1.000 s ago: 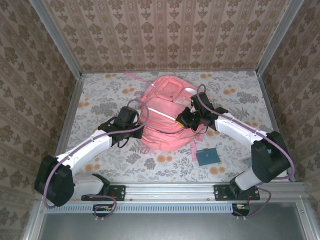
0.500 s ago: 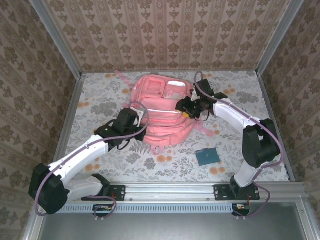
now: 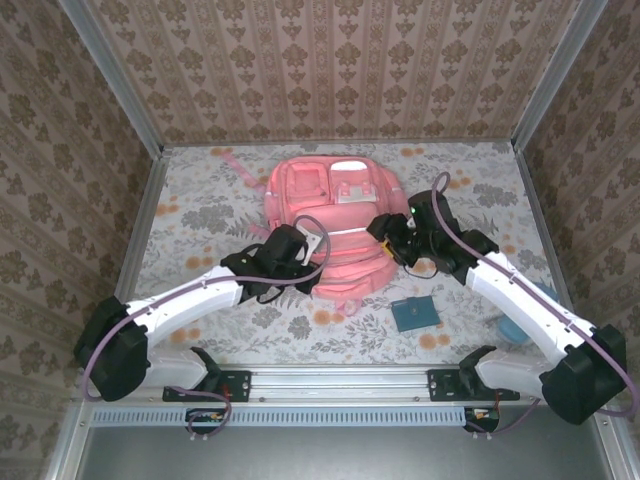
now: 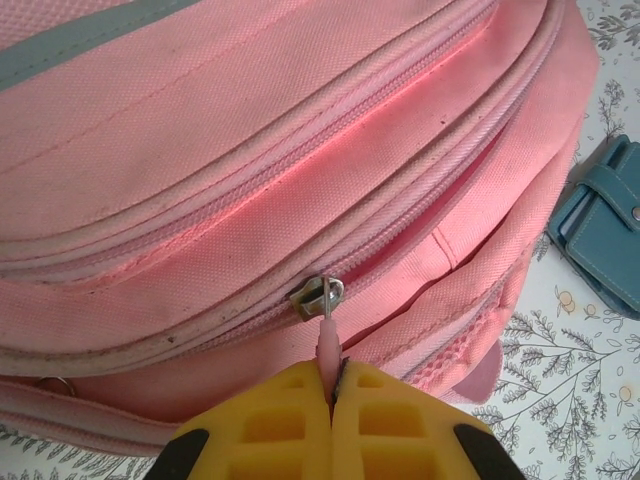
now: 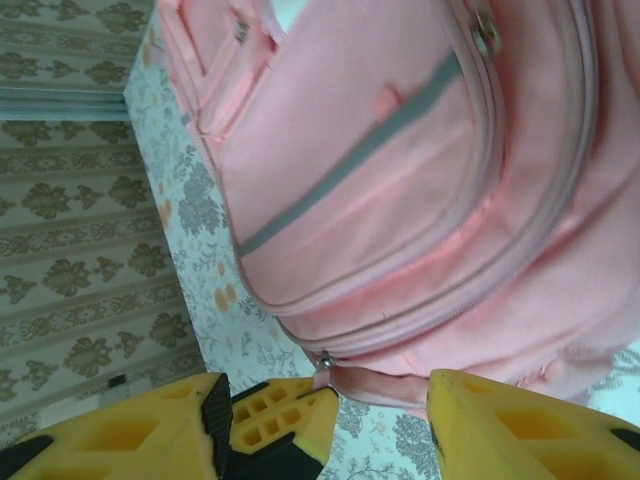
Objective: Pack books, pencil case, and school supplies into a backpack
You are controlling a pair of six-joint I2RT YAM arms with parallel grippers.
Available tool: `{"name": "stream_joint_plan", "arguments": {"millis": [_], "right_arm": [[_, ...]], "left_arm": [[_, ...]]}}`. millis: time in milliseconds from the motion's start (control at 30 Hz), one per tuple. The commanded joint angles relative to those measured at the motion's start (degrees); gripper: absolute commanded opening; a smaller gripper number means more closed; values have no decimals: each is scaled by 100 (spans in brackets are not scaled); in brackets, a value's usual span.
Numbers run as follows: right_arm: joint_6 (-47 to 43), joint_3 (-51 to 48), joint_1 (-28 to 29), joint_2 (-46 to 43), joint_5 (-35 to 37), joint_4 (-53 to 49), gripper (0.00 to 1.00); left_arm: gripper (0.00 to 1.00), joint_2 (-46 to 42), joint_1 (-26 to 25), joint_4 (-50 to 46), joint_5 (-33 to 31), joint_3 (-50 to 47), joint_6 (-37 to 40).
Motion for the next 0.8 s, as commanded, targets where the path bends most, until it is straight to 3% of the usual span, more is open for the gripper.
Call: {"name": "stream_joint_plan", "arguments": {"millis": [0, 367, 467, 767], "right_arm": [[976, -310, 274, 70, 478, 210, 54], [1948, -759, 654, 890, 122, 1583, 43], [2334, -894, 774, 967, 263, 1681, 32], [2924, -1207, 870, 1125, 406, 2362, 40]], "left_arm": [[0, 23, -91, 447, 125, 315, 55], [0, 26, -165, 422, 153, 369, 47], [0, 36, -162, 428, 112, 394, 18], [0, 127, -181, 454, 238, 464, 37]]}}
